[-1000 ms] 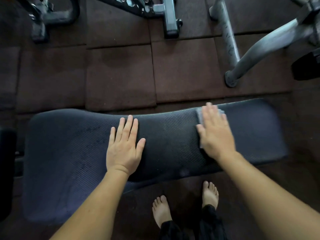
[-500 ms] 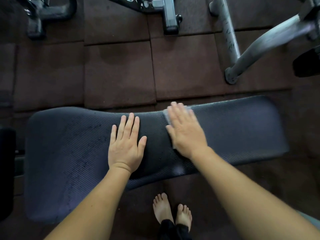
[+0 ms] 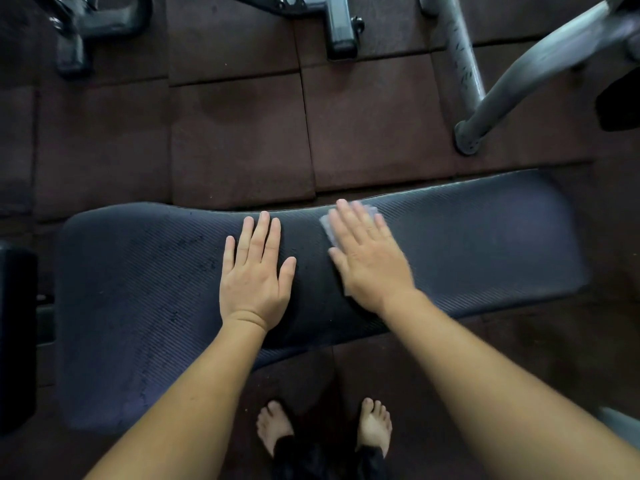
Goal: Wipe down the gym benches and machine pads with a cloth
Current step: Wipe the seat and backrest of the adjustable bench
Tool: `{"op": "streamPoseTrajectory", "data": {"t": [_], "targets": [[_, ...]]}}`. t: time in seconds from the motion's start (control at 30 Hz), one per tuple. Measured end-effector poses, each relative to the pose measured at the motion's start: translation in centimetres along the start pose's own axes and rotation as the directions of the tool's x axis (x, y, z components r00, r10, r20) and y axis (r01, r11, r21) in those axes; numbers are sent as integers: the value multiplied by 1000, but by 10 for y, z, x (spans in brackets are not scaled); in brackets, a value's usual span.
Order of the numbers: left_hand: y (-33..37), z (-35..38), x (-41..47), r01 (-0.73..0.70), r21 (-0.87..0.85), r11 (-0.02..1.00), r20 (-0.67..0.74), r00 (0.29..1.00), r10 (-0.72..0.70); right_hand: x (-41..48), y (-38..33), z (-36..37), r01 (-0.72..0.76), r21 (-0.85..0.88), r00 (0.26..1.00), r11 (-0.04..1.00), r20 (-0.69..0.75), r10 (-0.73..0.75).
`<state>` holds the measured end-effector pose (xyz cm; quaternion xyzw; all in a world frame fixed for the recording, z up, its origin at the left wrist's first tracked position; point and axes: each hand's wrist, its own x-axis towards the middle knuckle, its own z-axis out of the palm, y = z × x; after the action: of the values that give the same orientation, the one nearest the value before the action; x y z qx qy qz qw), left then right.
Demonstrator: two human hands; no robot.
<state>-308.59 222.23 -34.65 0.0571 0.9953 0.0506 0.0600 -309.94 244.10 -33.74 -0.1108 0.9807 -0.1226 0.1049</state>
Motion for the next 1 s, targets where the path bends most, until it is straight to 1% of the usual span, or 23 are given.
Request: {"op": "streamPoseTrajectory", "data": {"t": [0.03,0.13,0.2,0.23,0.3,0.37,0.4,0.43,0.5,0.53,0.57,0.63,0.7,0.77,0.8,0.83,0.87,0.93,1.0], "targets": [[0,0,0,-2,-1,1000,-1,1000,2,-11,22,-2,-37,-5,999,999,-17,37],[0,1,0,-8,-6,1000,-10,1000,7,-61,76,-6,-276,24,959,961,-57,277],[0,2,0,-9,0,1000,-11,1000,9,-85,65,0,-398,27,914,917,-72,399],[0,2,0,-9,3,1000,-9,1000,9,-89,46,6,-428,20,899,903,-86,428],[-1,2,0,-12,7,1000,-6,1000,12,-85,-5,22,-409,10,905,912,-122,407],[-1,1,1,-17,6,1000,1,1000,17,-76,-53,37,-340,5,932,941,-136,337],[0,0,1,-17,8,1000,12,1000,17,-74,-68,42,-302,-4,947,953,-120,299],[0,-2,1,-16,13,1000,31,999,16,-73,-74,43,-243,-6,965,970,-104,241],[0,-7,1,-20,4,1000,76,997,20,-76,-61,41,-91,-10,993,996,-77,90],[-2,-11,1,-29,-23,999,98,995,31,-77,-45,38,-58,-21,996,998,-68,57],[-4,-15,0,-46,-58,997,116,992,52,-78,-24,34,-79,-32,994,996,-75,77],[-18,-21,-5,-88,-104,991,126,987,101,-80,14,23,-239,-30,966,971,-111,234],[-44,-23,-17,-93,-90,992,106,989,102,-80,25,17,-392,15,915,920,-96,392],[-75,-22,-31,-82,-59,995,83,993,86,-69,-3,18,-490,41,862,871,-125,491],[-89,-21,-36,-77,-45,996,72,994,80,-63,-25,21,-508,47,849,860,-143,509],[-101,-21,-40,-68,-33,997,62,996,70,-57,-49,25,-494,45,855,868,-153,495],[-109,-20,-42,-53,-23,998,58,997,54,-52,-73,31,-452,36,878,891,-159,451],[-116,-20,-42,-29,0,1000,55,998,29,-48,-119,46,-305,3,941,952,-150,302],[-116,-19,-42,-34,26,999,62,998,32,-52,-150,57,-132,-8,986,991,-99,131]]}}
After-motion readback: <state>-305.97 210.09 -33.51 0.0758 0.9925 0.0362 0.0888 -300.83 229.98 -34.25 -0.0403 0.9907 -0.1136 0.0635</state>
